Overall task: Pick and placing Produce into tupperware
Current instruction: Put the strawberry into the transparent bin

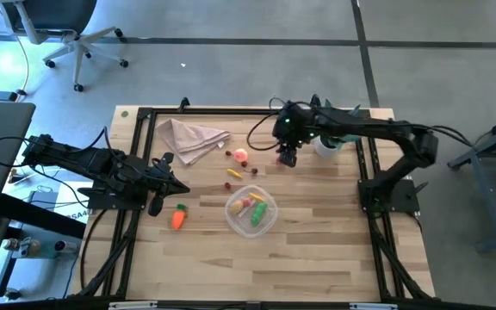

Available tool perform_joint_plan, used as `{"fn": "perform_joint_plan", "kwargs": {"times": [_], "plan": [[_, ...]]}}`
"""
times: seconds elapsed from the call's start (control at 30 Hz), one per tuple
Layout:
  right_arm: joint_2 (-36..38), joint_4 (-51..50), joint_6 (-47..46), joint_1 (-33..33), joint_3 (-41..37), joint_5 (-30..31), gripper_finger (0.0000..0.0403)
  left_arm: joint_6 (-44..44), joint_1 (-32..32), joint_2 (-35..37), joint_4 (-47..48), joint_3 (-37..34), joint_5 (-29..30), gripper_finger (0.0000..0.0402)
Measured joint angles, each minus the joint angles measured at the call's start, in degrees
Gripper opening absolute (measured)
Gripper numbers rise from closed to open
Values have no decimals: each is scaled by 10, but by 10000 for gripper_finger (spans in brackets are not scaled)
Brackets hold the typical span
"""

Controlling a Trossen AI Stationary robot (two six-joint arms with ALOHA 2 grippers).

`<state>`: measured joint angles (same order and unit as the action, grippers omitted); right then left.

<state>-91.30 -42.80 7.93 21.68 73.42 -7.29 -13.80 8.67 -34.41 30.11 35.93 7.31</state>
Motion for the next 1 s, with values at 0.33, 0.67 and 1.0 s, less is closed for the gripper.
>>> {"fn": "perform_joint_plan", "kwargs": {"times": [0.33,0.67,1.0], "plan": [[-148,-10,72,8,3,60,149,0,0,0,0,0,0,5],[-191,-15,97,8,8,83,149,0,0,0,0,0,0,5],[-191,6,110,16,8,53,149,0,0,0,0,0,0,5]]}}
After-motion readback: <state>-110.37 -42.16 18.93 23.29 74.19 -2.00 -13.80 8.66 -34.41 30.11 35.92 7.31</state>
